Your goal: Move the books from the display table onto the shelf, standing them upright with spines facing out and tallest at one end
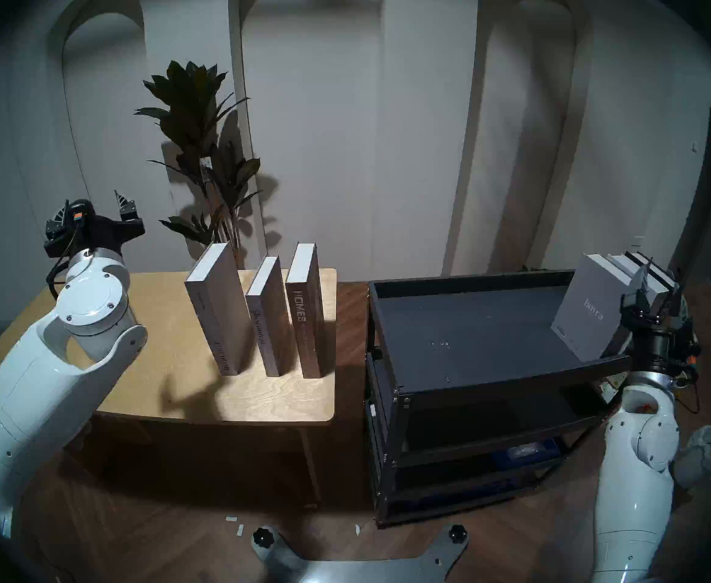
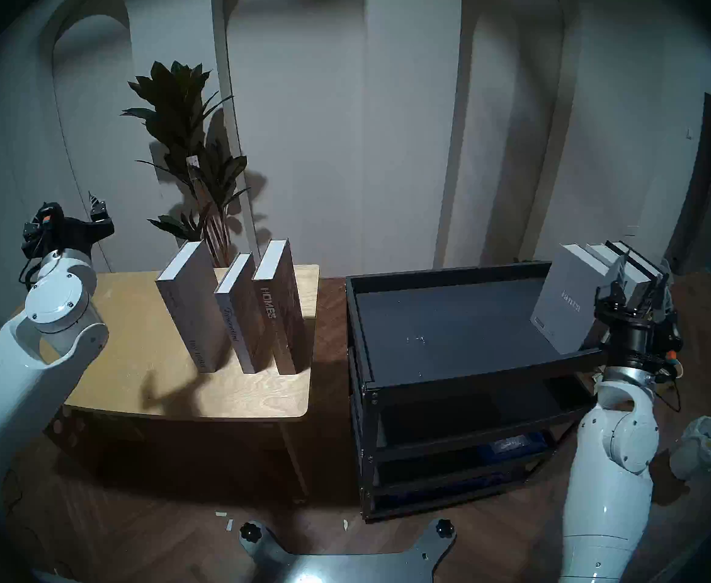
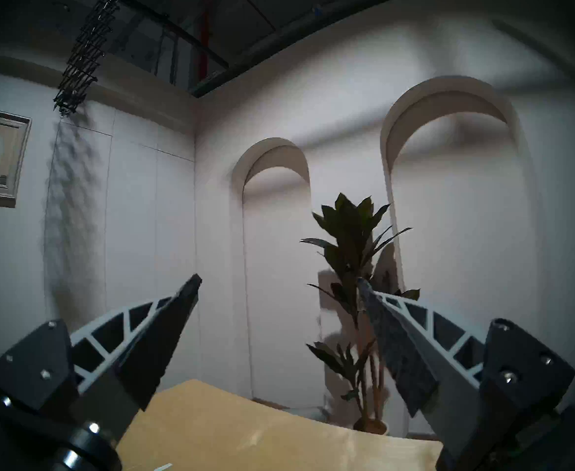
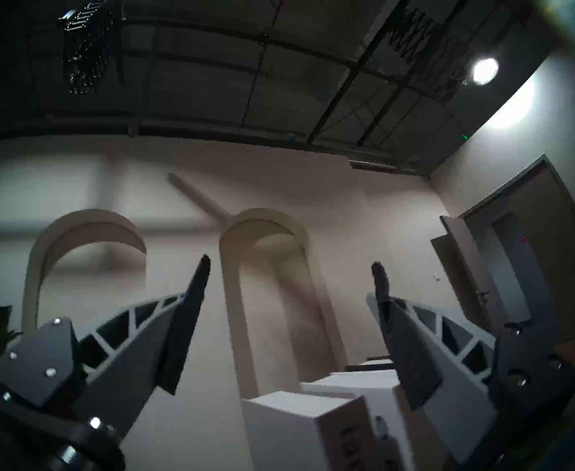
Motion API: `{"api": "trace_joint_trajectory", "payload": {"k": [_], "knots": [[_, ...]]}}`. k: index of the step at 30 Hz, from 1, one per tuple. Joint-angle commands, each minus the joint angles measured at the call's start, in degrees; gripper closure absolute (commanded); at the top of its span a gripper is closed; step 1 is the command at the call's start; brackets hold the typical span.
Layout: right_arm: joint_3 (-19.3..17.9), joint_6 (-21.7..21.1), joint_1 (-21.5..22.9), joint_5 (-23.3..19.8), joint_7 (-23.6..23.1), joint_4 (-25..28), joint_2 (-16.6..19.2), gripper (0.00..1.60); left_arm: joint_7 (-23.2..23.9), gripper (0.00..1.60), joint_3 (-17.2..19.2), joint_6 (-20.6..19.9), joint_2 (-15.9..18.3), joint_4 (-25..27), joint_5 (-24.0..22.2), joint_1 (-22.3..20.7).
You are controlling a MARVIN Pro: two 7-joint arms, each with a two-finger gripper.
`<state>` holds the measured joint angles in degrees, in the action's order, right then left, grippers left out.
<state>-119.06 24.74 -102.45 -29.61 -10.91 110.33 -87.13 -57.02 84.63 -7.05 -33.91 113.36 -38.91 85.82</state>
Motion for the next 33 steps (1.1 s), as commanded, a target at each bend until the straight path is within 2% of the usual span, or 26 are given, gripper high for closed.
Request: {"api": "trace_joint_trajectory", "payload": {"k": [1,5,13,14,18,20,24,31,33], "knots": [[8.09,-2.35,-1.24,-0.76,-1.79,6.3,-4.06,0.0,-0.69,0.0,2.6,0.09,1.62,-2.72,0.08,1.54],[13.5,-4.95,-2.54,0.16,-2.27,10.18,-5.32,0.0,-1.15,0.0,3.52,0.17,2.06,-5.11,0.02,2.77],[20.33,-10.29,-3.86,2.84,-2.7,15.93,-5.18,0.0,-1.39,0.0,4.71,0.51,2.75,-7.86,0.0,4.17],[20.33,-10.29,-3.86,2.84,-2.7,15.93,-5.18,0.0,-1.39,0.0,4.71,0.51,2.75,-7.86,0.0,4.17],[24.68,-14.29,-5.57,5.79,-2.18,18.72,-5.14,0.0,-1.16,0.0,5.55,0.99,3.37,-9.1,0.1,5.18],[25.39,-15.08,-5.89,6.3,-2.01,19.12,-5.14,0.0,-1.1,0.0,5.69,1.09,3.46,-9.31,0.09,5.38],[29.73,-19.88,-8.03,9.82,-0.48,21.34,-4.96,0.0,-0.48,0.0,6.5,1.86,4.02,-10.27,0.07,6.55],[34.04,-25.21,-10.34,13.36,2.22,23.02,-3.62,0.0,0.78,0.0,7.47,2.8,4.62,-11.1,0.1,7.84],[36.29,-28.37,-11.27,15.38,4.2,24.38,-2.57,0.0,1.58,0.0,8.05,3.43,4.94,-11.3,0.11,8.58]]}}
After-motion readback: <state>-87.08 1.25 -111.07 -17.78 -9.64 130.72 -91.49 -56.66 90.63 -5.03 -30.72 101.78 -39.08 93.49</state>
